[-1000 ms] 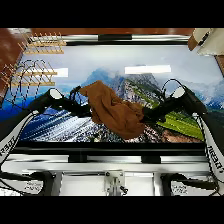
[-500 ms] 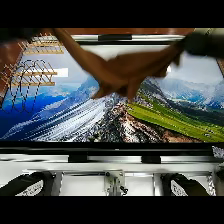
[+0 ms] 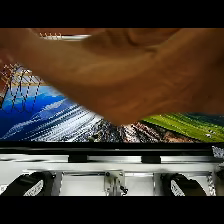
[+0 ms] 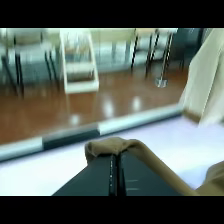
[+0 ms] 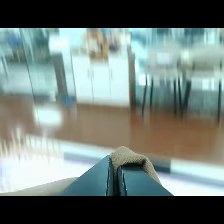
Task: Fold the shirts.
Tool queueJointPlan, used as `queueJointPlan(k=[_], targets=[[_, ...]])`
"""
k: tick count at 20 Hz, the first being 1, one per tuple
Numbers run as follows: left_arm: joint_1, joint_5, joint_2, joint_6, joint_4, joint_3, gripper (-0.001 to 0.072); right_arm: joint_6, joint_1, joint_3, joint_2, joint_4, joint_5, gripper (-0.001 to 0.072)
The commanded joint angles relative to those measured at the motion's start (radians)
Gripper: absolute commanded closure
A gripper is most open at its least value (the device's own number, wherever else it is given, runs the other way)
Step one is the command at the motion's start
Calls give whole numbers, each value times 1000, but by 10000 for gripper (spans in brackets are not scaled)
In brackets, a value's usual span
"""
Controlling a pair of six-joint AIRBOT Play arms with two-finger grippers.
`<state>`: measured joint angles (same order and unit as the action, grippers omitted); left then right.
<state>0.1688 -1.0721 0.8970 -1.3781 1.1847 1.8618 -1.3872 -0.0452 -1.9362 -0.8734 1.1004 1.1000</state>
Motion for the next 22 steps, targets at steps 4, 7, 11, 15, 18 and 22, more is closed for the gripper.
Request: queueJointPlan(k=[4, 7, 11, 15, 18, 22], targets=[[0, -171, 2, -33, 27, -490, 679, -6, 0, 70, -302, 25, 314, 644], [0, -85, 2, -32, -63, -713, 679, -14, 21, 106, -539, -135, 187, 644], [0, -16, 2, -32, -151, -851, 679, -127, 117, 106, -835, -370, -60, 629], [0, 3, 2, -29, -151, -860, 679, -91, 122, 106, -955, -529, 48, 138], [0, 60, 2, -29, -150, -860, 679, -93, 26, 90, -901, -366, 373, 138], [0, 120, 2, -20, -150, -860, 679, -154, 23, 356, -712, 329, 591, 123]])
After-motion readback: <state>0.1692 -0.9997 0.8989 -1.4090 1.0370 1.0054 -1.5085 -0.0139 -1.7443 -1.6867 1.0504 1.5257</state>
